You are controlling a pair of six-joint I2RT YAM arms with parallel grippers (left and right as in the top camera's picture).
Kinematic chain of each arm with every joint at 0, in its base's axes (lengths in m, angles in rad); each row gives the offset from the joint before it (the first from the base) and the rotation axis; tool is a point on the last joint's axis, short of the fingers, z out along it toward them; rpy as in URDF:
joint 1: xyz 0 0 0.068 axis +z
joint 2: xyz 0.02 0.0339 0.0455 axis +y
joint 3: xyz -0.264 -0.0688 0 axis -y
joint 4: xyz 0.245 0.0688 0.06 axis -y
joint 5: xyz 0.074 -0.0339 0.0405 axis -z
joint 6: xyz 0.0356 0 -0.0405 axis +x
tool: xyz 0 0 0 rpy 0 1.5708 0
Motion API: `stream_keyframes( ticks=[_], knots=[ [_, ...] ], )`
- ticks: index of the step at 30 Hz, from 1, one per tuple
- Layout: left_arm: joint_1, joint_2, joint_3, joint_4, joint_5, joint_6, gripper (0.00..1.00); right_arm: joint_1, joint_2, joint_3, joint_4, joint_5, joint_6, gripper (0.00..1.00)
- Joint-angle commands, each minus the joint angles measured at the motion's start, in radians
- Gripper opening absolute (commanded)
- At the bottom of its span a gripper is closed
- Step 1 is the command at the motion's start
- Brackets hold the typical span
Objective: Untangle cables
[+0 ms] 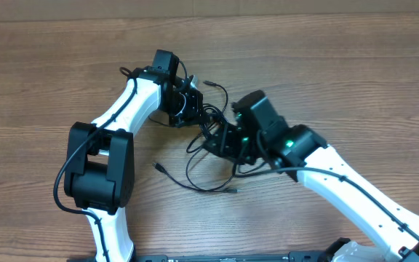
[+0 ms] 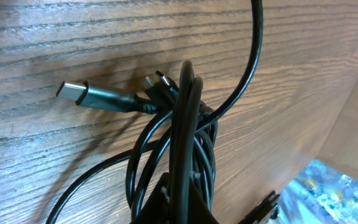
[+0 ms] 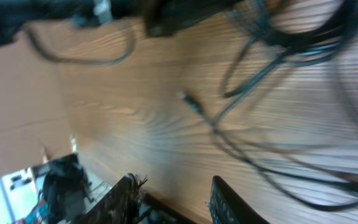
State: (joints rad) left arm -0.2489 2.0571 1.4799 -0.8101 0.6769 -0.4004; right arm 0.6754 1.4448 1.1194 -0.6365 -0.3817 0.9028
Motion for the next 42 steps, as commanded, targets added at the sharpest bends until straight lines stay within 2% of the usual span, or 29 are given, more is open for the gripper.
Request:
stream_keyframes(
  ticks=[1,8,13,16,24,29,33,38,42],
  knots=[
    [0.0,-0.031,0.022,0.007,0.031,-0.053,0.04,0.074,0.031,-0.002,0.079,0.088,0.099,0.35],
    [0.0,-0.031,0.022,0.002,0.057,-0.151,0.04,0.163,0.157,-0.001,0.236,0.146,0.148,0.25],
    [0.0,-0.031,0.022,0.0,0.091,-0.161,0.04,0.195,0.24,-0.002,0.325,0.183,0.149,0.18],
    [0.0,-0.031,0.022,-0.001,0.109,-0.161,0.04,0.2,0.286,-0.001,0.307,0.255,0.148,0.1],
    [0.0,-0.031,0.022,-0.001,0.108,-0.161,0.04,0.199,0.285,-0.001,0.173,0.389,0.15,0.1],
    [0.0,-0.031,0.022,-0.001,0.107,-0.161,0.04,0.199,0.285,-0.001,0.143,0.426,0.149,0.17],
    [0.0,-0.031,0.022,-0.001,0.105,-0.16,0.04,0.199,0.285,-0.001,0.14,0.489,0.167,0.38],
    [0.0,-0.031,0.022,-0.001,0.106,-0.157,0.04,0.2,0.288,-0.001,0.142,0.529,0.285,0.41],
    [0.0,-0.031,0.022,-0.001,0.106,-0.157,0.04,0.201,0.321,-0.001,0.188,0.539,0.305,0.45]
  ],
)
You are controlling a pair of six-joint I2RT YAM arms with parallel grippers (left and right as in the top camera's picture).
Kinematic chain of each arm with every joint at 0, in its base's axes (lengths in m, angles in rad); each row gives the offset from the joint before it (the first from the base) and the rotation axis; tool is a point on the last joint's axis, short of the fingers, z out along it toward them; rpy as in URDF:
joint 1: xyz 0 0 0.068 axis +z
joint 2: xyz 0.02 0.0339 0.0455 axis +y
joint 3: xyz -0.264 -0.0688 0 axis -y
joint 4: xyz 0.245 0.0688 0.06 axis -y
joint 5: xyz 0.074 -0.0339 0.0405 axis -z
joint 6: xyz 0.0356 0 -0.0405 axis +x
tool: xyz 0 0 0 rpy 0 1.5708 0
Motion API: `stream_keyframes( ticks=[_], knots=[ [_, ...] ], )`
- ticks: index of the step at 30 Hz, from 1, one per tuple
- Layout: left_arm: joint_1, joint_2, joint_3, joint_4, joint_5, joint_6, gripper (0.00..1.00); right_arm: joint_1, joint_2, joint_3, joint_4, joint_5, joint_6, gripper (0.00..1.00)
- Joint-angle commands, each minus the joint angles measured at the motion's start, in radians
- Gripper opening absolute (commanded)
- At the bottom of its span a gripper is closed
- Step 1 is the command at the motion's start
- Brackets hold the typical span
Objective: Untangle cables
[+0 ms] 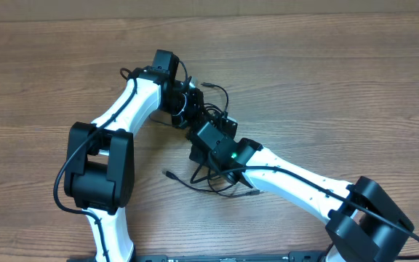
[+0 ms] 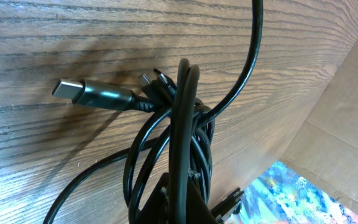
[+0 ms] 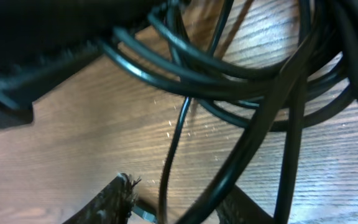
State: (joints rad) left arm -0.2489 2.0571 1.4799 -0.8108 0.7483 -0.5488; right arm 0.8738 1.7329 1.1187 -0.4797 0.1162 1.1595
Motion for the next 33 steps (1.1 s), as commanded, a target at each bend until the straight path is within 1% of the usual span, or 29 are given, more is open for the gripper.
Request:
stream_keyframes(
  ticks=[1,3,4,6,7,8,9,11,12,13,15,18,24,26,27,31,33],
  knots=[
    [0.0,-0.031,0.022,0.0,0.035,-0.008,0.04,0.002,0.046,0.0,0.05,0.041,0.048,0.47],
    [0.0,-0.031,0.022,0.0,0.035,-0.008,0.04,0.002,0.076,0.0,0.092,0.041,0.043,0.53],
    [0.0,-0.031,0.022,0.0,0.035,-0.008,0.04,0.002,0.085,0.0,0.104,0.041,0.041,0.54],
    [0.0,-0.031,0.022,0.0,0.035,-0.008,0.04,0.001,0.103,0.0,0.12,0.041,0.041,0.53],
    [0.0,-0.031,0.022,0.0,0.035,-0.008,0.04,0.0,0.106,0.0,0.12,0.042,0.041,0.49],
    [0.0,-0.031,0.022,0.0,0.035,-0.004,0.04,-0.001,0.108,0.0,0.119,0.048,0.035,0.4],
    [0.0,-0.031,0.022,0.0,0.037,-0.002,0.04,-0.001,0.108,0.0,0.119,0.054,0.01,0.26],
    [0.0,-0.031,0.022,0.0,0.039,0.011,0.04,-0.001,0.106,0.0,0.124,0.071,-0.038,0.13],
    [0.0,-0.031,0.022,0.0,0.039,0.013,0.04,-0.004,0.105,0.001,0.135,0.07,-0.077,0.08],
    [0.0,-0.031,0.022,0.0,0.039,0.017,0.04,-0.006,0.103,0.001,0.142,0.069,-0.1,0.06],
    [0.0,-0.031,0.022,0.0,0.045,0.027,0.04,-0.017,0.093,0.001,0.146,0.066,-0.114,0.04],
    [0.0,-0.031,0.022,0.0,0.069,0.056,0.04,-0.024,0.069,0.001,0.14,0.056,-0.138,0.04],
    [0.0,-0.031,0.022,0.003,0.029,0.056,0.04,-0.026,-0.063,0.001,0.125,-0.069,-0.328,0.04],
    [0.0,-0.031,0.022,0.005,0.012,0.079,0.04,-0.027,-0.131,0.001,0.119,-0.098,-0.381,0.04],
    [0.0,-0.031,0.022,0.006,0.01,0.112,0.04,-0.028,-0.162,0.001,0.116,-0.111,-0.389,0.04],
    [0.0,-0.031,0.022,0.013,0.012,0.331,0.04,-0.049,-0.289,0.001,0.114,-0.2,-0.41,0.04],
    [0.0,-0.031,0.022,0.011,0.012,0.412,0.04,-0.066,-0.349,0.001,0.115,-0.249,-0.414,0.04]
  ],
)
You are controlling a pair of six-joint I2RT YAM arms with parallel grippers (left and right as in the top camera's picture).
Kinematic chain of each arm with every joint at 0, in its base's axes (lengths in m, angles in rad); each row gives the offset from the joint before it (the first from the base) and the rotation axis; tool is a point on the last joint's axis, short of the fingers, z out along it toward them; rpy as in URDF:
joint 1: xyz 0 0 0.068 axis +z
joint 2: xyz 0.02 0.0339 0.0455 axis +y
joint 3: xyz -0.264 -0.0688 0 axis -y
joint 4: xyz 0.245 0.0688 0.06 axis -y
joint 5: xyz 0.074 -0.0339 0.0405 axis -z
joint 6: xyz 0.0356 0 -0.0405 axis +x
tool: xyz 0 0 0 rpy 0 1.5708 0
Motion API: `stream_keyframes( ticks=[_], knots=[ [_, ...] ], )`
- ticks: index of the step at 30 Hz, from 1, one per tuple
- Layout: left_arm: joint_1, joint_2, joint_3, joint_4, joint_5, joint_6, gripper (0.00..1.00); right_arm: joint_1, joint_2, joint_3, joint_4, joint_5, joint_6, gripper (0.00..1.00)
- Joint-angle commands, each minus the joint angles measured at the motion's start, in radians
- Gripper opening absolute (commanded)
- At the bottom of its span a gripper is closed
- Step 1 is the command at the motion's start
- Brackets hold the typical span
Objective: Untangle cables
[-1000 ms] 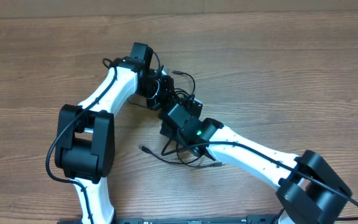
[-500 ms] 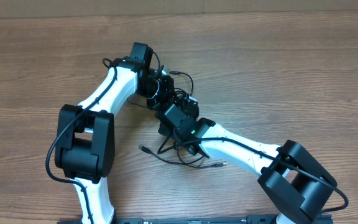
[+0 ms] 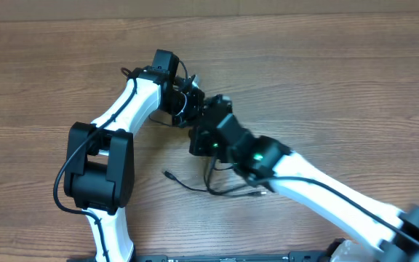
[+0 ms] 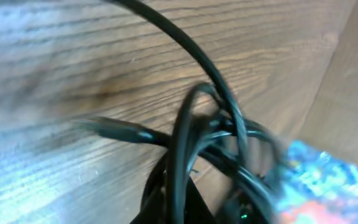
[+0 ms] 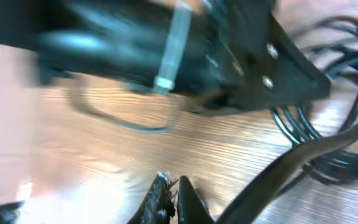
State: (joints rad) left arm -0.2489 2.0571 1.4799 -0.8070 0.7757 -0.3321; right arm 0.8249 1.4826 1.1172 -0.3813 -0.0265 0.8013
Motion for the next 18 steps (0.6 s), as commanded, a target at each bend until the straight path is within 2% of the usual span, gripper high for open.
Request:
stream_keyframes(
  ticks=[1,4,11,18],
  knots=[
    [0.0,-0.031,0.022,0.005,-0.016,0.229,0.04,-0.026,-0.122,0.002,0.017,-0.131,-0.069,0.04],
    [0.0,-0.031,0.022,0.004,-0.016,0.332,0.04,-0.06,-0.195,0.002,0.02,-0.223,-0.105,0.04],
    [0.0,-0.031,0.022,0.003,-0.017,0.455,0.04,-0.154,-0.292,0.002,0.037,-0.43,-0.104,0.04],
    [0.0,-0.031,0.022,0.005,-0.051,0.493,0.04,-0.266,-0.308,0.002,0.1,-0.716,-0.104,0.04]
  ],
)
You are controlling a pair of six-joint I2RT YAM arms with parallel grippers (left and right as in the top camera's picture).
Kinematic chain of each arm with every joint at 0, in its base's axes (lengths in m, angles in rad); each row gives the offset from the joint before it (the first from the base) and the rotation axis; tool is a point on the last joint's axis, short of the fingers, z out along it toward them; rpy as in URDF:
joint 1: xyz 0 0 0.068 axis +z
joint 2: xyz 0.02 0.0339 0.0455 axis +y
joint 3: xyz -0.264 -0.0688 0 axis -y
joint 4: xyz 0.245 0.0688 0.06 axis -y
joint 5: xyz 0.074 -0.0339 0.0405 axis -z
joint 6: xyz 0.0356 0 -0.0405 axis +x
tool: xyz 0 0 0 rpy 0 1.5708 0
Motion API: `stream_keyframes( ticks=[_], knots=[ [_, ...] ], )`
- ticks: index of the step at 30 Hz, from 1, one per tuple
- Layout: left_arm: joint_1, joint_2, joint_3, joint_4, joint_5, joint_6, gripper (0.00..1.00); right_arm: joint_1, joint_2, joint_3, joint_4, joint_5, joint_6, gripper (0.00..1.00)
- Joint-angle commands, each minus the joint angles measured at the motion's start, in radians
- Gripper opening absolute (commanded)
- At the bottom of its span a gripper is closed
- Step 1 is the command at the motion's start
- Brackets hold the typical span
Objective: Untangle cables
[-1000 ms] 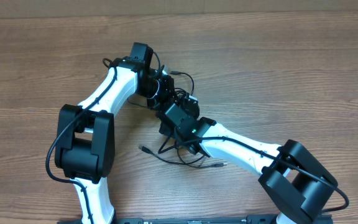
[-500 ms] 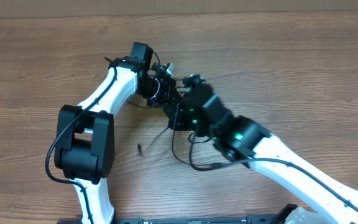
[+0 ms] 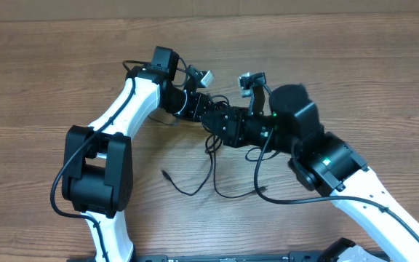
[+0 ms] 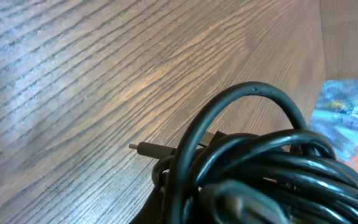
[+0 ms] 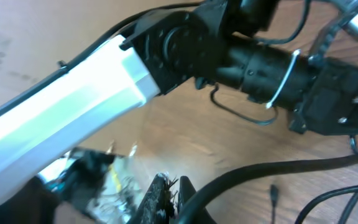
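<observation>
A knot of black cables (image 3: 211,137) hangs between my two grippers at mid-table. My left gripper (image 3: 193,104) is shut on the bundle; its wrist view is filled by the coil (image 4: 253,155), with the gripper (image 4: 179,202) under it and a small plug (image 4: 143,148) on the wood. My right gripper (image 3: 221,124), close to the right of it, is shut on one black cable (image 5: 272,169) that runs off to the right of the gripper (image 5: 171,190). Two silver plugs (image 3: 206,76) (image 3: 252,77) stick up above the knot. Loose strands (image 3: 214,171) trail toward the front.
The wooden table (image 3: 49,58) ends at a cardboard wall (image 3: 268,6) along the back. My left arm (image 5: 104,81) crosses the right wrist view, very near the right gripper. A loose cable end (image 3: 165,175) lies on the wood in front of the knot.
The right arm has turned, its wrist now up and to the right, still shut on a cable. The knot sits further right, two plugs stand above it, and the strands hang longer.
My left gripper held the bundle throughout. The right gripper was open to the right of the knot, then open among the cables below the left gripper, then shut on a cable. Now the knot is drawn out between both grippers.
</observation>
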State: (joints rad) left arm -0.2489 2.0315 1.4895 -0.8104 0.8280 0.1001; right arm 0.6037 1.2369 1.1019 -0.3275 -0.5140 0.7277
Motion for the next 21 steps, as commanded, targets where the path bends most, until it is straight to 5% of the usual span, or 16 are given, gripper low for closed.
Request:
stream_keyframes(
  ticks=[1,6,10,21],
  knots=[
    [0.0,-0.005,0.012,0.009,-0.121,0.061,0.04,-0.063,-0.063,0.018,0.043,-0.255,-0.03,0.04],
    [0.0,-0.005,0.012,0.016,-0.251,0.018,0.04,-0.152,-0.063,0.018,0.016,-0.388,-0.03,0.04],
    [0.0,-0.005,0.012,0.025,-0.351,-0.064,0.04,-0.21,-0.062,0.018,-0.137,-0.317,-0.057,0.04],
    [0.002,-0.005,0.012,0.004,-0.109,0.106,0.04,-0.222,-0.041,0.017,-0.523,0.193,-0.074,0.04]
  ],
)
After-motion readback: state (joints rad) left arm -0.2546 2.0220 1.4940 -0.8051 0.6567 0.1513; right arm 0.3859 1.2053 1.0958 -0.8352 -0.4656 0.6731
